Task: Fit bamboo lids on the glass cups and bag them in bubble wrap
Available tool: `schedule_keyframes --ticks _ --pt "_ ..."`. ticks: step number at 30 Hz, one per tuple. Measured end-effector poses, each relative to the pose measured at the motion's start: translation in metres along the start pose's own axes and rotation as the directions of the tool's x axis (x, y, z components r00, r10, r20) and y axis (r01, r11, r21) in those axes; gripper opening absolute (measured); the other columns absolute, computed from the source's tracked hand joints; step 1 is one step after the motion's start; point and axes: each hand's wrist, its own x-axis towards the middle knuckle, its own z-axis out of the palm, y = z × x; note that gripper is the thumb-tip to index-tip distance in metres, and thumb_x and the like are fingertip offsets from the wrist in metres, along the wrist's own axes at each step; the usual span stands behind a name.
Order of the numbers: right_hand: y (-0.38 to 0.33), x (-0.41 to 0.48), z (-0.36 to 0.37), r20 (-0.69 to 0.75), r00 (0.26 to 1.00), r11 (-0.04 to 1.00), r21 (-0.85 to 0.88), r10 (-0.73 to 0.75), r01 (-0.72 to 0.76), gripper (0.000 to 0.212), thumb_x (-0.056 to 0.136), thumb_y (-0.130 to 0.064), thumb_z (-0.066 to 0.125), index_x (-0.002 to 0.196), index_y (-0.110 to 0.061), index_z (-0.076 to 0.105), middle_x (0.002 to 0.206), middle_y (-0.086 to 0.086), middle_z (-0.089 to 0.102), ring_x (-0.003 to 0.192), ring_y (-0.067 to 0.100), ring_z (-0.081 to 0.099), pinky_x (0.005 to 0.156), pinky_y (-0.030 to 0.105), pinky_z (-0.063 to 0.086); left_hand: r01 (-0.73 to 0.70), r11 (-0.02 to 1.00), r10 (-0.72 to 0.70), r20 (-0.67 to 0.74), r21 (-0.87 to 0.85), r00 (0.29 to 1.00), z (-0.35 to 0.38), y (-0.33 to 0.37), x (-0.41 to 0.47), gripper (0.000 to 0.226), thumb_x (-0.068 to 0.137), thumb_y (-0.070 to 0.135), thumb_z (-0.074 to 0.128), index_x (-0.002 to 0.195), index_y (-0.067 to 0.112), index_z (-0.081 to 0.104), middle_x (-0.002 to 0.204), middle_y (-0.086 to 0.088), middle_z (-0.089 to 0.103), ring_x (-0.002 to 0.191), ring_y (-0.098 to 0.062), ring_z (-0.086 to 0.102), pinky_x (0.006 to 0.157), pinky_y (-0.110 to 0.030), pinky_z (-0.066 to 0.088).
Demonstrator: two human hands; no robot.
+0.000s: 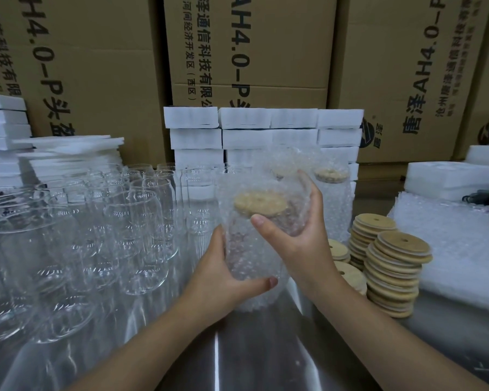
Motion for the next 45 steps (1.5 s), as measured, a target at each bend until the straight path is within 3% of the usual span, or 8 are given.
schedule_keyframes --ticks 6,11,16,19,25,33,38,45 --pt "0.005 0.000 0.002 0.138 0.980 0.985 -0.123 0.141 -0.125 0.097 0.046 -0.068 0.077 0.102 -0.086 0.000 0.130 -0.039 0.025 0.116 -0.023 0.030 0.089 0.001 0.027 -0.023 0.998 0.015 -0.139 -0.056 0.990 0.000 0.000 0.003 0.120 0.040 0.060 0.082 0.144 0.033 0.027 0.132 0.025 0.051 0.123 0.005 0.049 0.097 -0.015 0.040" --pt "0.023 -0.008 0.014 0.208 0.955 0.932 -0.336 0.210 -0.132 0.115 0.057 -0.059 0.077 0.130 -0.065 -0.012 0.153 -0.011 0.029 0.124 -0.003 0.038 0.097 0.017 0.037 -0.139 0.971 0.103 -0.184 -0.196 0.978 0.000 0.000 0.007 0.080 0.052 0.030 0.081 0.124 0.027 0.046 0.112 0.013 0.069 0.101 -0.007 0.069 0.079 -0.016 0.053" --pt "0.021 -0.005 0.008 0.083 0.996 0.868 -0.492 -0.036 0.073 0.130 0.059 -0.049 0.080 0.126 -0.067 -0.030 0.145 -0.007 0.035 0.113 0.008 0.051 0.085 0.037 0.052 -0.196 0.975 0.188 -0.078 -0.102 0.979 -0.002 0.002 0.007 0.063 0.063 0.027 0.080 0.120 0.027 0.053 0.113 0.019 0.067 0.104 -0.001 0.065 0.089 -0.022 0.052" --pt "0.018 0.001 -0.002 0.083 0.980 0.732 -0.654 -0.182 0.192 0.124 0.064 -0.037 0.081 0.133 -0.064 -0.019 0.132 -0.010 0.027 0.099 0.008 0.046 0.065 0.033 0.049 -0.143 0.989 0.145 -0.080 0.023 0.986 -0.001 -0.001 0.005 0.064 0.064 0.042 0.077 0.121 0.025 0.054 0.113 0.028 0.061 0.105 0.010 0.058 0.093 -0.017 0.048" --pt "0.028 0.012 -0.017 -0.034 0.994 0.675 -0.737 -0.104 0.046 0.081 0.071 -0.040 0.078 0.134 -0.032 0.028 0.132 -0.004 0.033 0.109 0.017 0.052 0.067 0.031 0.047 -0.139 0.988 0.133 0.087 0.071 0.987 0.004 -0.009 0.003 0.089 0.079 0.023 0.078 0.138 0.050 0.018 0.137 0.033 0.029 0.115 0.014 0.045 0.084 -0.011 0.046" --pt "0.021 0.025 -0.008 -0.034 0.997 0.427 -0.904 -0.066 -0.003 0.077 0.079 -0.043 0.069 0.137 -0.019 0.026 0.136 0.004 0.031 0.111 0.026 0.051 0.064 0.030 0.041 -0.196 0.969 0.175 0.138 0.153 0.975 0.002 -0.012 0.003 0.086 0.081 0.030 0.074 0.132 0.062 0.013 0.133 0.037 0.028 0.110 0.011 0.048 0.082 -0.017 0.049" --pt "0.010 0.045 0.001 0.170 0.980 0.219 -0.965 0.102 0.145 0.089 0.088 -0.024 0.064 0.149 -0.036 0.002 0.156 0.006 -0.011 0.141 0.034 0.009 0.083 0.035 0.050 -0.215 0.951 0.174 0.191 0.223 0.966 0.001 -0.013 0.005 0.085 0.083 0.032 0.072 0.134 0.062 0.011 0.134 0.033 0.030 0.110 0.011 0.046 0.091 -0.024 0.048" --pt "0.016 0.076 0.001 0.123 0.948 0.227 -0.972 0.292 0.056 0.082 0.080 -0.014 0.075 0.143 -0.030 0.024 0.151 0.009 0.006 0.135 0.040 0.016 0.088 0.039 0.046 -0.232 0.940 0.176 0.225 0.250 0.958 -0.003 -0.015 0.003 0.079 0.084 0.037 0.068 0.125 0.072 0.010 0.129 0.031 0.034 0.107 0.010 0.046 0.087 -0.018 0.046"
